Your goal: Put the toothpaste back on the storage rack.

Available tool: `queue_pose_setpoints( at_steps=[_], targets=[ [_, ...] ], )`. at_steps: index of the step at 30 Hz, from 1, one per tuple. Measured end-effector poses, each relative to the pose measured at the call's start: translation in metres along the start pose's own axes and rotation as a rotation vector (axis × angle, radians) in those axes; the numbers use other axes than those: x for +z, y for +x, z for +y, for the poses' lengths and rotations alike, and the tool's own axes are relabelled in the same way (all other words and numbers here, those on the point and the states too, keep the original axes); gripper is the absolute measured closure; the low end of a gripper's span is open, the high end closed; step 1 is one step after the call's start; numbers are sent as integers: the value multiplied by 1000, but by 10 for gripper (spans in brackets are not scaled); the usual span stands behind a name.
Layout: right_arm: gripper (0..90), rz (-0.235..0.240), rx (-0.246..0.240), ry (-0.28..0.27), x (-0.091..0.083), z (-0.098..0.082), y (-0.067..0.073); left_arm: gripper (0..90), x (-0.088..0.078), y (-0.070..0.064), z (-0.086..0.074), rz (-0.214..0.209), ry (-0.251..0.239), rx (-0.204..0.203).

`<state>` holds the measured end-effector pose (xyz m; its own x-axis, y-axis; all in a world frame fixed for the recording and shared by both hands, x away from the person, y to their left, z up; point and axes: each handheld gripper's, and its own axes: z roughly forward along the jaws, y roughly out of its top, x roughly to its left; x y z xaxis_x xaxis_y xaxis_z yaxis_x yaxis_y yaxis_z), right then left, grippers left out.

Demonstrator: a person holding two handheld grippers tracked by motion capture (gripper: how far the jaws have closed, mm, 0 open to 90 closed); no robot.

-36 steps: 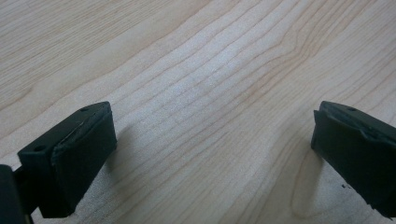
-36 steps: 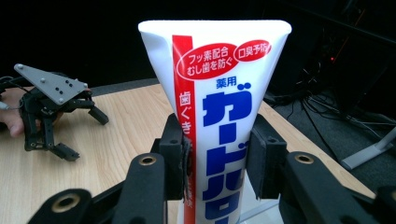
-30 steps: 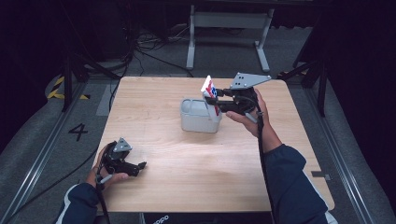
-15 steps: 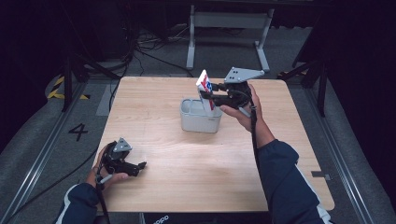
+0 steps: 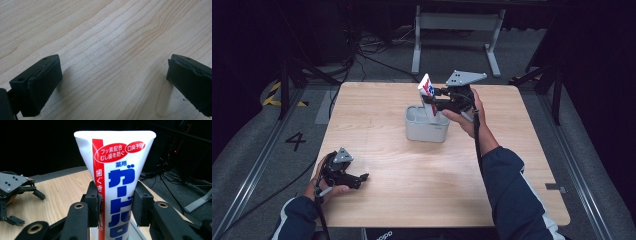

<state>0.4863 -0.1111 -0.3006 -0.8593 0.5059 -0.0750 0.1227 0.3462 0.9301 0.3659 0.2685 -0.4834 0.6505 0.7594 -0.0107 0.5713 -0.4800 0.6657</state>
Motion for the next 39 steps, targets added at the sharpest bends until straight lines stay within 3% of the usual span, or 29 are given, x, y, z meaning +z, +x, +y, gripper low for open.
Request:
queue_pose_setpoints(
  at_steps=[26, 39],
  targets=[
    [635, -9, 17, 13, 24, -15, -11, 5, 0, 0, 0, 1, -2, 0],
    [633, -10, 33, 56, 35, -32, -18, 5, 0, 0, 0, 1, -3, 0]
  ],
)
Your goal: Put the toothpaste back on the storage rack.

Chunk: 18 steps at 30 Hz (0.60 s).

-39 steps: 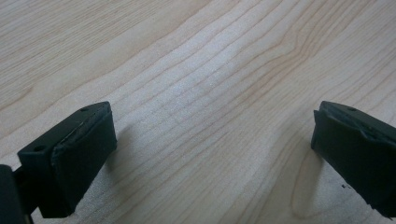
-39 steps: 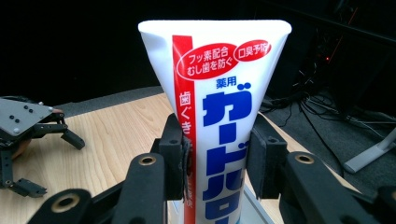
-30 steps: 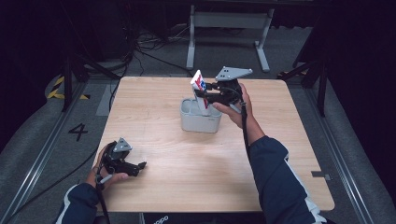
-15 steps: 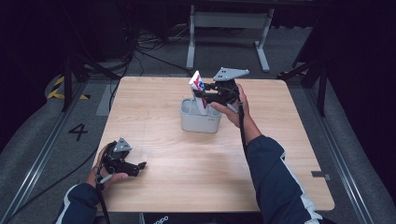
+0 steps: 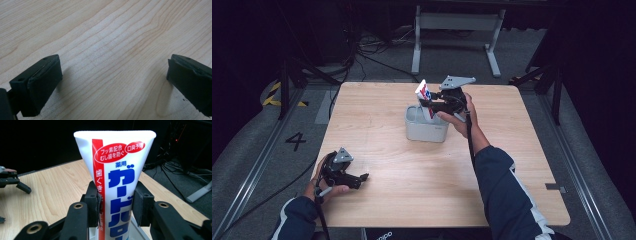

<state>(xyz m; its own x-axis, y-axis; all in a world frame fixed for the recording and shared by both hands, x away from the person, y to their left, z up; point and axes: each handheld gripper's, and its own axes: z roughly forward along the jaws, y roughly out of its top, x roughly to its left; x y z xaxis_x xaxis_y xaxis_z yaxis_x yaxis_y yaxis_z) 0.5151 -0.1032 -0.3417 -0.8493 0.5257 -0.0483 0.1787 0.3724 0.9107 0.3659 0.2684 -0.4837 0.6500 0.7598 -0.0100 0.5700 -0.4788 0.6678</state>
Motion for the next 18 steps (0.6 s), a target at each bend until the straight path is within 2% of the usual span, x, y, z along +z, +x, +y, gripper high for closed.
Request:
queue_pose_setpoints(
  at_steps=[7, 12, 18],
  targets=[
    [629, 11, -6, 26, 1, -9, -1, 5, 0, 0, 0, 0, 0, -1],
    [627, 15, -26, 71, 3, -15, 2, 5, 0, 0, 0, 0, 0, 0],
    [624, 15, -27, 97, 1, -20, 0, 5, 0, 0, 0, 0, 0, 0]
  ],
)
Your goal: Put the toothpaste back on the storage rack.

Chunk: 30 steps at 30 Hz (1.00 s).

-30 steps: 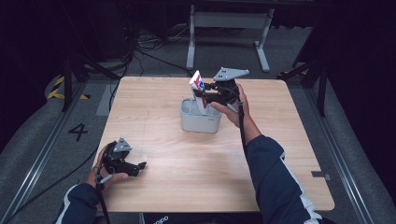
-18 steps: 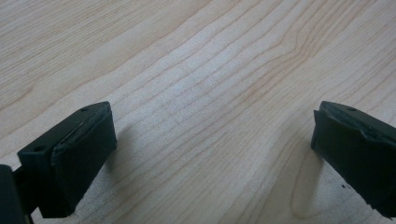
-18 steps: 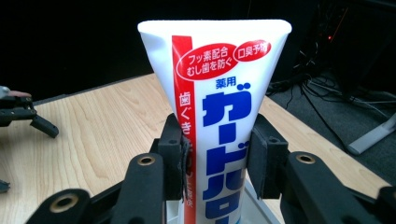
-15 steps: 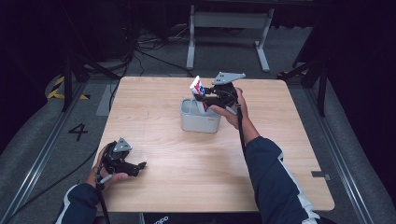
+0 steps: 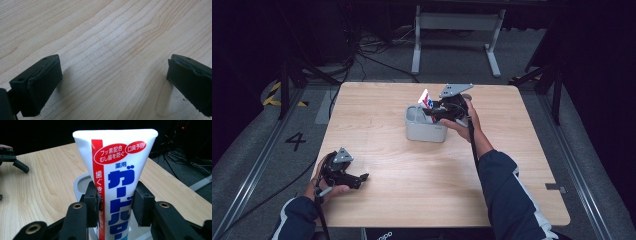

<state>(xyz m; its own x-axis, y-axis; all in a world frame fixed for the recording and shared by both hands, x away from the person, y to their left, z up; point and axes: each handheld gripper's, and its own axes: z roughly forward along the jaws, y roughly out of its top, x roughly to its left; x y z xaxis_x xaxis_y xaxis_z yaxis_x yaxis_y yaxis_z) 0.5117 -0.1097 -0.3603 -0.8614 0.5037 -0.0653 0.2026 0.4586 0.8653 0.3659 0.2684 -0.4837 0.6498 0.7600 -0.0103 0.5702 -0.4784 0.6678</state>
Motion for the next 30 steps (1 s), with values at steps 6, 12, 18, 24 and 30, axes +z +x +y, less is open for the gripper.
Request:
queue_pose_setpoints(
  at_steps=[6, 12, 18, 24, 30],
  targets=[
    [618, -2, -3, 37, -2, -4, -1, 5, 0, 0, 0, 0, 0, 0],
    [613, -6, -14, 82, -1, -7, -1, 5, 0, 0, 0, 0, 1, 2],
    [605, -8, -19, 117, -2, -9, -3, 5, 0, 0, 0, 0, 2, 3],
    [601, -6, -21, 128, -4, -8, -3, 5, 0, 0, 0, 0, 2, 3],
    [593, 1, -22, 134, -4, -7, -2, 5, 0, 0, 0, -1, 1, 3]
  ],
)
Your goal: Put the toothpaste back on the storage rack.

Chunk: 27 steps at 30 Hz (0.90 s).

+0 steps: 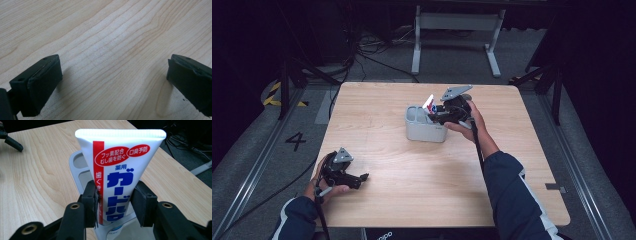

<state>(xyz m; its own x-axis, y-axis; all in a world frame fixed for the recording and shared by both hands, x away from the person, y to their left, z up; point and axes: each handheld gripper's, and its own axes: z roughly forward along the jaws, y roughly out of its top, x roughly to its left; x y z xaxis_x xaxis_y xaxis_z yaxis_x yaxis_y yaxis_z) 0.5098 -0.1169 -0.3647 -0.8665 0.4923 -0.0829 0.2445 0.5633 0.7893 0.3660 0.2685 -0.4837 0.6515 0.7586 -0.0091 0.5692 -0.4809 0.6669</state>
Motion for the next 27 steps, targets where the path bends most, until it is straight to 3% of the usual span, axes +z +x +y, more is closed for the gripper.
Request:
queue_pose_setpoints(
  at_steps=[12, 27],
  targets=[
    [596, 21, -36, 18, 3, 3, 7, 5, 0, 0, 0, 1, 1, 0],
    [586, 30, -23, 20, 11, 3, 9, 5, 0, 0, 0, 1, 1, 0]
  ],
)
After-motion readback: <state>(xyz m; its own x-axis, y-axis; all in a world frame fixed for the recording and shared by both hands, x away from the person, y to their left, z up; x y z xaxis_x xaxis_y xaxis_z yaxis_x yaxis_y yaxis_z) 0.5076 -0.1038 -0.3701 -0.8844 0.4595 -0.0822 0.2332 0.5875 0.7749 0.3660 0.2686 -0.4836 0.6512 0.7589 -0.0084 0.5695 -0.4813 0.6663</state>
